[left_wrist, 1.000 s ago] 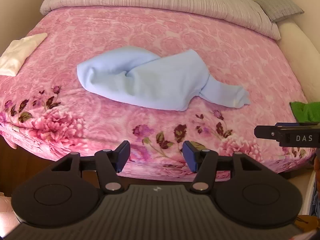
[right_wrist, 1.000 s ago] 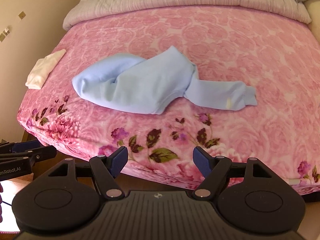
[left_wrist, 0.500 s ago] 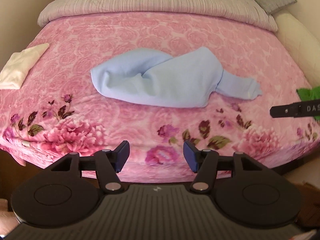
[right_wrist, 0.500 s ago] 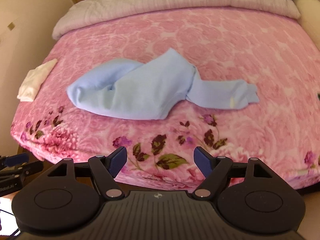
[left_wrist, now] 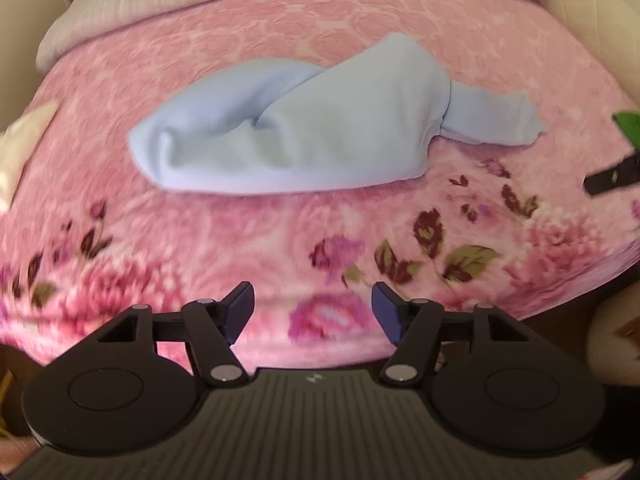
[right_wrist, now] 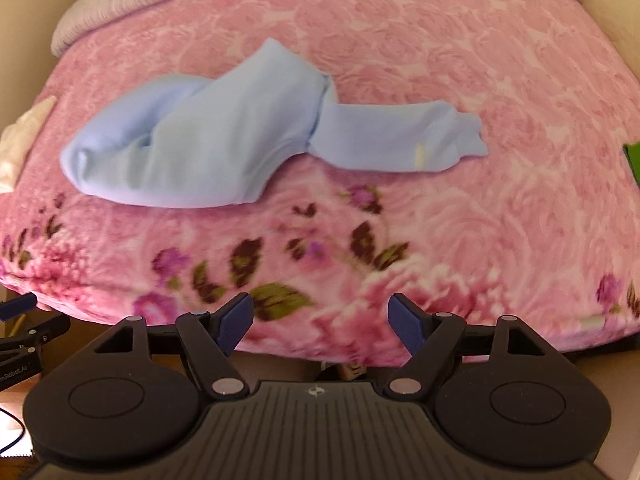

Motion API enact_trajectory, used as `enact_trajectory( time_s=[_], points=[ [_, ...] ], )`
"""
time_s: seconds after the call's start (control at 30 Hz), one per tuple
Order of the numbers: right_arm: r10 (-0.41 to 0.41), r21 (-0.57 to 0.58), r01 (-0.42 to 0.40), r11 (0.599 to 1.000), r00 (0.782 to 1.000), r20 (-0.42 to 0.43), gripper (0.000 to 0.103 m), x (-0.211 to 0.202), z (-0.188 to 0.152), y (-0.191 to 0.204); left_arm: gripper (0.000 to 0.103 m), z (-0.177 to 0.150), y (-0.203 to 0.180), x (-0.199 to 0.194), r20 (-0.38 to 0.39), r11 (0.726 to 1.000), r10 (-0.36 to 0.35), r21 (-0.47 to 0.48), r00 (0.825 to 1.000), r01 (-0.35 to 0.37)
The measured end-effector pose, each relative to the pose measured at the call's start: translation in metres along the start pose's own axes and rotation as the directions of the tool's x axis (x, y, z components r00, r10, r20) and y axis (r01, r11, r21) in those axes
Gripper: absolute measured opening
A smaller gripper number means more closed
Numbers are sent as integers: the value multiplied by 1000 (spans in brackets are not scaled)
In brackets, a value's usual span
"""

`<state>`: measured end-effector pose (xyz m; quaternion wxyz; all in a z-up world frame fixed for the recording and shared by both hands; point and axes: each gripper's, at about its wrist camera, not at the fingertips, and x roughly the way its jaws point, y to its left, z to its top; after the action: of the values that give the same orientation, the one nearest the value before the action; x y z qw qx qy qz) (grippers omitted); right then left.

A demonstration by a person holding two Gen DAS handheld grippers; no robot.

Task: Fold clothes
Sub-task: 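Move both open grippers toward the bunched sweatshirt on the bed, then grasp the sweatshirt with both grippers and lift it up to shake out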

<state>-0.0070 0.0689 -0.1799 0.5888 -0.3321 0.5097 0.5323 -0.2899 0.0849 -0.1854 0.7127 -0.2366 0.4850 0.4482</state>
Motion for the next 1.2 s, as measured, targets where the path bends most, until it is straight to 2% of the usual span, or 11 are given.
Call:
enact_trajectory(
  time_s=[0.2,0.33,0.43,0.5,0.67,0.77,0.8,0.87,0.97,1.07,1.2],
  points=[
    [-102,-156,105,982,994,31,80,58,41,-24,64,15,-38,74,51,973,104,199,993,-112],
    [-104,-250,121,961,991,82,80,94,59,-31,65,19,-57,119,115,914,176,350,978,-206],
    [-120,-340,161,927,983,138,80,119,67,-28,66,13,-61,150,166,820,261,481,951,-309],
    [-139,-411,206,888,973,187,81,133,71,-23,66,7,-58,167,210,737,302,567,930,-368],
    [-138,-552,290,782,944,301,88,158,74,-10,70,-1,-38,198,292,561,339,700,894,-441],
    [-128,-583,297,756,941,314,86,171,77,-6,65,-2,-28,213,325,511,314,734,892,-447],
    [-121,-591,294,751,941,316,83,173,78,-5,53,0,-25,216,327,508,301,740,896,-441],
    [-108,-605,283,744,945,309,48,176,80,-4,26,9,-18,219,305,548,283,727,909,-414],
    [-92,-580,246,776,955,281,10,171,85,-10,8,24,-8,206,289,624,238,686,927,-374],
    [-97,-488,252,835,942,321,7,148,86,-20,7,38,4,179,298,709,178,623,938,-332],
    [-78,-331,225,916,911,404,6,99,91,-34,6,58,30,127,304,851,63,481,950,-211]
  ],
)
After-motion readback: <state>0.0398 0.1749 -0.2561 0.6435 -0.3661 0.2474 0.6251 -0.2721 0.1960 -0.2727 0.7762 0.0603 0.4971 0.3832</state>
